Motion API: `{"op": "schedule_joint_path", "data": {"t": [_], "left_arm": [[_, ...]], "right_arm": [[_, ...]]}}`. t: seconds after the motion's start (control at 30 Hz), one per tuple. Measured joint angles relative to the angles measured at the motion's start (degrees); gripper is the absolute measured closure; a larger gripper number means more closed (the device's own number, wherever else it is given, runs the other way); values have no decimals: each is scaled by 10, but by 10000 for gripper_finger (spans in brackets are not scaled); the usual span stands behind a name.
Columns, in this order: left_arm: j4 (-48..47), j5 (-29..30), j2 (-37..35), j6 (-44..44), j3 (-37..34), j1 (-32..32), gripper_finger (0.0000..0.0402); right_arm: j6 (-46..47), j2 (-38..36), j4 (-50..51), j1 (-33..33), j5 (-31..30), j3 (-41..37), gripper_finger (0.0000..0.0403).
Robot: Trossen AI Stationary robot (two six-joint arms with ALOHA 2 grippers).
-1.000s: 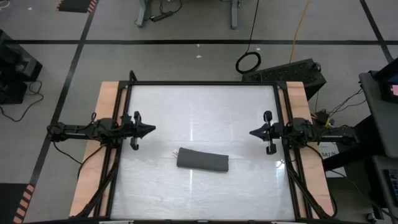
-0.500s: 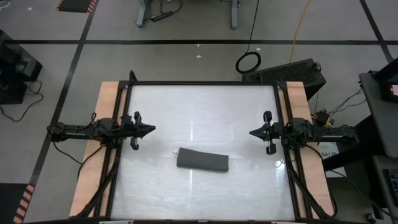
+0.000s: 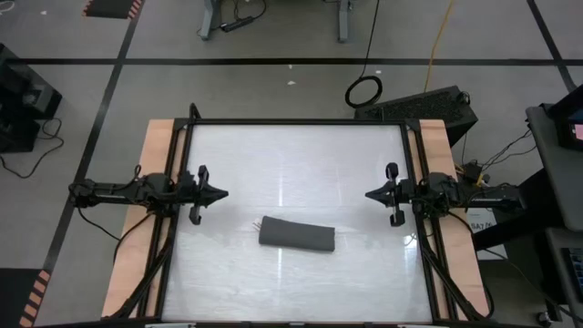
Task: Roll towel
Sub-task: Return to Home Position
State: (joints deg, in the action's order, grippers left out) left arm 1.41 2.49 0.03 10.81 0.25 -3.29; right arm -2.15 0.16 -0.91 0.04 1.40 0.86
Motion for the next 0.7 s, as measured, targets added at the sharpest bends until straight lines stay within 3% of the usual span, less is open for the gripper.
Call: {"op": "schedule_joint_path", "data": {"t": [0.7], "left_arm": [[-1, 10, 0, -23, 0, 0, 400]], "right_arm": [[0, 0, 0, 0, 0, 0, 403]]}}
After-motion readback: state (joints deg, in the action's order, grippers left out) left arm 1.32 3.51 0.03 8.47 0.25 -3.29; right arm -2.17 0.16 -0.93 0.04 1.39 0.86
